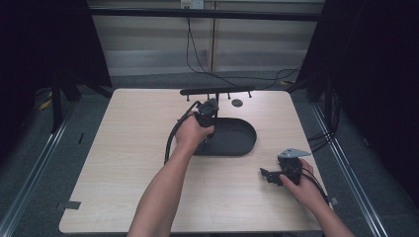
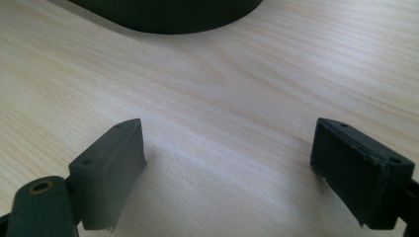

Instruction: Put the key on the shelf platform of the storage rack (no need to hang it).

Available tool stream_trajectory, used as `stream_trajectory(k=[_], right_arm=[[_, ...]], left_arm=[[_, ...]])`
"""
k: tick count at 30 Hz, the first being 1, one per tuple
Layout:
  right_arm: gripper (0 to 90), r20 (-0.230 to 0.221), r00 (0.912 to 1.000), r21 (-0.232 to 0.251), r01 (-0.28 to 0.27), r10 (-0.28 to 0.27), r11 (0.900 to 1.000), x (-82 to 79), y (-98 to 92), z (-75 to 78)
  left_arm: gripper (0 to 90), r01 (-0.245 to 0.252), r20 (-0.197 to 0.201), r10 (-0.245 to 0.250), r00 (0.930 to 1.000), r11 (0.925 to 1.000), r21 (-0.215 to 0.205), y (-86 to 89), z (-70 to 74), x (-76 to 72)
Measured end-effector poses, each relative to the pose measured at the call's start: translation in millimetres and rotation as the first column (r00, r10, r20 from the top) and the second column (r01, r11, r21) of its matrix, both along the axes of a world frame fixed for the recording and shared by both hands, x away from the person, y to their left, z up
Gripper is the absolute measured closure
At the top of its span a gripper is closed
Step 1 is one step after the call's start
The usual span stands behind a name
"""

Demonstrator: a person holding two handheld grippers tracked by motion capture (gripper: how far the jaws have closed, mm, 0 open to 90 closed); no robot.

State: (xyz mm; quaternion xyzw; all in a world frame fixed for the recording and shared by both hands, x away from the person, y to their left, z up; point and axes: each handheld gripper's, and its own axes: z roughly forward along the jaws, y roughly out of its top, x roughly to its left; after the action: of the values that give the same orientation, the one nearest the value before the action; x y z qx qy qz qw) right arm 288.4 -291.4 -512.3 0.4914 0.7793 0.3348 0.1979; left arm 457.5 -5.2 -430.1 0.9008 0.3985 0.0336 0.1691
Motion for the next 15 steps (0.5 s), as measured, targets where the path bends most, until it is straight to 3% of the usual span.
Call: stream_trajectory(k=[11,15], right_arm=[[13.0,0.001,1.0000,0.000,0.000,0.000,1.000,0.0,0.0,0.0],[13.0,0.000,1.0000,-0.001,0.000,0.000,1.000,0.0,0.0,0.0]], left_arm=[[60.9,0.003,0.049,-0.003,0.9988,1.0000,-0.002,1.2,-4.7,2.0],[56.4,-0.011,0.072,0.013,0.9973,0.9996,-0.027,3.3,-7.1,0.7]])
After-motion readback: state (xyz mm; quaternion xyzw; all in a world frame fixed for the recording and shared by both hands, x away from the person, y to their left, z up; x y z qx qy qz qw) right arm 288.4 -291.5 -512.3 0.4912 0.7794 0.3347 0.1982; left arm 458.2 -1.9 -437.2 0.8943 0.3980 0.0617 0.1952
